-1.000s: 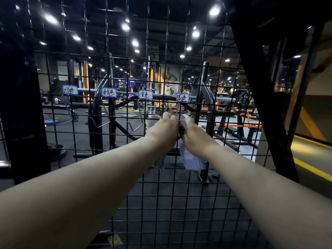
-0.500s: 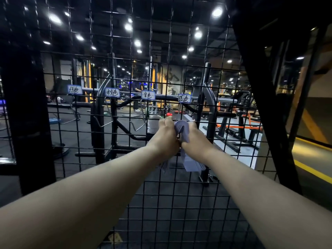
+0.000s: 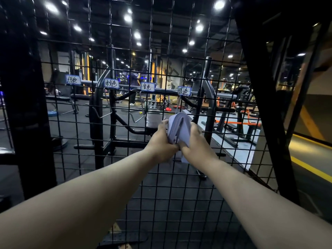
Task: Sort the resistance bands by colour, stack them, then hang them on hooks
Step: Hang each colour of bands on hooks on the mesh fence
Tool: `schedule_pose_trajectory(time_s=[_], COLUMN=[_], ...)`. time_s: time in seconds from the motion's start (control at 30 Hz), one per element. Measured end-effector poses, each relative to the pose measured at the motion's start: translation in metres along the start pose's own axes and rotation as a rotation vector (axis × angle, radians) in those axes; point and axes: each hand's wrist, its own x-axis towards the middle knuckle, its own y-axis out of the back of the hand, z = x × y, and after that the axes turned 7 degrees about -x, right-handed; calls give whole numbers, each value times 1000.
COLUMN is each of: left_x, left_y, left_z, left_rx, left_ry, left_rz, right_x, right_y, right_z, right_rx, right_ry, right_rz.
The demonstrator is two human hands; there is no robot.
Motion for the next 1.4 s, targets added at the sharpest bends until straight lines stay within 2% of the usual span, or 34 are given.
schedule_pose_trajectory(time_s=[0.1,0.2,0.3,0.5,0.8,0.97,1.03,1.2,1.4], left_x=[-2,-3,-6,-13,-20,-26,-27,-31,-32], left_y=[-4,-7,-11,-14,-12,-4,-2,3,2], left_z=[-6,-12,-14,-21,-30,-35,-38,-42,-48], left_rx=[-26,-84,-110,-249,-466,-593,-648,-610,-436], left_ry=[70,59,32,49,115,223,254,259,206], left_rz=[23,32,20,-81,-86,-207,-203,-169,-175], right_x=[-9,-19,-17,-19,-28,-42,-46,-53,-53], right_y=[-8,-15,-19,-22,-16,-26,-30,-33,-32], right_z=[1,0,2,7,19,23,23,24,28], right_rx=[9,1,7,-12,167,317,335,313,253], right_ry=[-73,-72,-89,-116,-124,-187,-182,-122,-79], right_rz=[11,-32,-4,-39,-10,20,40,32,71])
